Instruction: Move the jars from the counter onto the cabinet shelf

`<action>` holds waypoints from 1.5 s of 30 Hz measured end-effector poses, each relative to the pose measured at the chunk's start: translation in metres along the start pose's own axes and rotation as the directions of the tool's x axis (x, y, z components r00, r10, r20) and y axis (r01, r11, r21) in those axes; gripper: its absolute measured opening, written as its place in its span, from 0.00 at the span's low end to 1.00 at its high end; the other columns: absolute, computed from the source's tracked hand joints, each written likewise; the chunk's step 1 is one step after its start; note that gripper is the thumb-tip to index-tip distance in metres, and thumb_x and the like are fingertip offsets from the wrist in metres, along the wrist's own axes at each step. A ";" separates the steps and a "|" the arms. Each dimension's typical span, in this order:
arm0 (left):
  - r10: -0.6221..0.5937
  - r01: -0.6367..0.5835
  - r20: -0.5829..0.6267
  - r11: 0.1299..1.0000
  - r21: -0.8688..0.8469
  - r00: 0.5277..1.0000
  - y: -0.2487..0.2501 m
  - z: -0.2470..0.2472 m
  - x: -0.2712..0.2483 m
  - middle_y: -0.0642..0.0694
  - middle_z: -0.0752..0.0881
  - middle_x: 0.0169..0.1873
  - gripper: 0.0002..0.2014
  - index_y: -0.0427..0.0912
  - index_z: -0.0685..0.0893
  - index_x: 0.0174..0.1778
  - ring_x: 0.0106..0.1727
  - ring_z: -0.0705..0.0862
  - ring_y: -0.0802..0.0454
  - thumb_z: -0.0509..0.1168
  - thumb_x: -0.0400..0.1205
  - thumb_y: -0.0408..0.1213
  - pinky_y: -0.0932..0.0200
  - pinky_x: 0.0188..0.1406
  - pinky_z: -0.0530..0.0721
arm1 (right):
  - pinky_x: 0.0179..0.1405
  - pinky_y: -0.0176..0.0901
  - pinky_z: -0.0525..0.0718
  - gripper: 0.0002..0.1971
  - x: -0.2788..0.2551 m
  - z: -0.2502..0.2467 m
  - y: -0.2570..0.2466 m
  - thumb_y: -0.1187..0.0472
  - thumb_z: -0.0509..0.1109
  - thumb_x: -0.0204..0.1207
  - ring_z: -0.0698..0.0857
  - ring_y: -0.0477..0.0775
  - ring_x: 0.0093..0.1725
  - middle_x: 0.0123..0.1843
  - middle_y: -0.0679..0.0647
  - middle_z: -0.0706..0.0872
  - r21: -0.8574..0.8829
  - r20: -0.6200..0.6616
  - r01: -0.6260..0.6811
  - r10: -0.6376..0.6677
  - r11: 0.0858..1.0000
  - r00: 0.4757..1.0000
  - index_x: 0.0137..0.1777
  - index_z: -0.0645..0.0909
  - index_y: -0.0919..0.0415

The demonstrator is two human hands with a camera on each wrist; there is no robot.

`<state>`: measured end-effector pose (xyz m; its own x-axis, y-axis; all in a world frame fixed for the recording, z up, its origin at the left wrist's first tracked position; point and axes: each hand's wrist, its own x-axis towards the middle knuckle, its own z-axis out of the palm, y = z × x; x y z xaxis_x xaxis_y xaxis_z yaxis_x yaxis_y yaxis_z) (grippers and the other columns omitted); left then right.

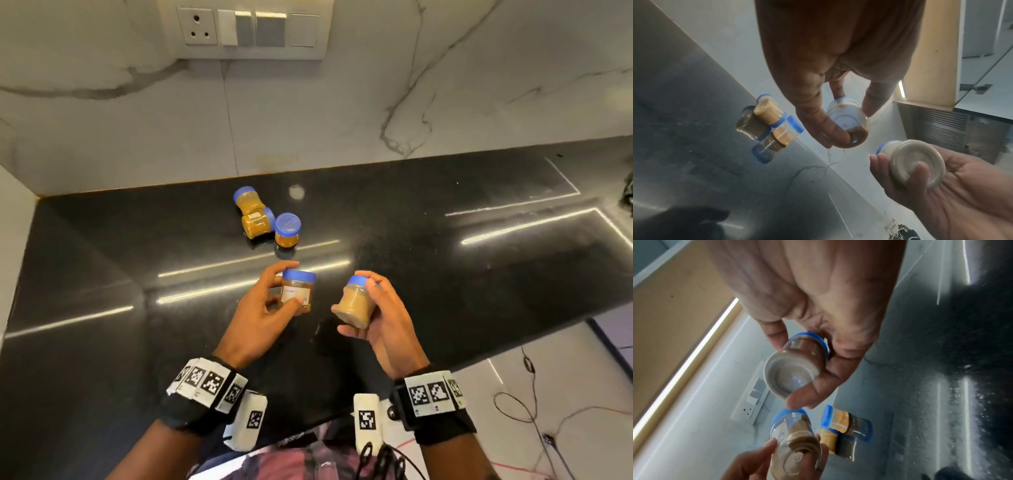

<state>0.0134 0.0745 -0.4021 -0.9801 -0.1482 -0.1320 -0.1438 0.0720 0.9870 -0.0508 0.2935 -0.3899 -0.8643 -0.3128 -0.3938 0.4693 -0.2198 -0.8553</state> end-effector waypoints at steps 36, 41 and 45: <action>0.114 -0.112 -0.193 0.993 0.021 0.975 0.057 0.073 0.003 0.48 0.83 0.71 0.37 0.52 0.69 0.80 0.68 0.87 0.43 0.75 0.79 0.25 0.37 0.68 0.86 | 0.68 0.48 0.88 0.40 0.019 -0.042 -0.092 0.67 0.76 0.79 0.86 0.51 0.70 0.75 0.47 0.80 -0.554 0.526 0.499 -0.185 0.667 0.830 0.85 0.65 0.39; 0.156 -0.155 -0.098 0.988 0.015 0.983 0.085 0.079 0.012 0.43 0.84 0.69 0.33 0.52 0.66 0.81 0.68 0.87 0.40 0.72 0.83 0.28 0.38 0.68 0.86 | 0.64 0.49 0.90 0.36 0.016 -0.043 -0.114 0.68 0.77 0.77 0.87 0.53 0.68 0.73 0.48 0.82 -0.543 0.513 0.553 -0.271 0.633 0.814 0.81 0.70 0.42; 0.285 -0.280 -0.145 0.959 0.051 0.947 0.127 0.084 0.025 0.43 0.89 0.60 0.22 0.50 0.73 0.74 0.58 0.91 0.42 0.70 0.85 0.36 0.44 0.58 0.91 | 0.64 0.45 0.89 0.28 0.010 -0.035 -0.140 0.67 0.76 0.81 0.89 0.53 0.67 0.70 0.45 0.86 -0.464 0.473 0.574 -0.358 0.675 0.805 0.77 0.75 0.44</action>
<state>-0.0413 0.1627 -0.2882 -0.9497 -0.2631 0.1695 0.1300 0.1612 0.9783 -0.1317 0.3535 -0.2862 -0.7780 -0.6104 0.1490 -0.2628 0.1007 -0.9596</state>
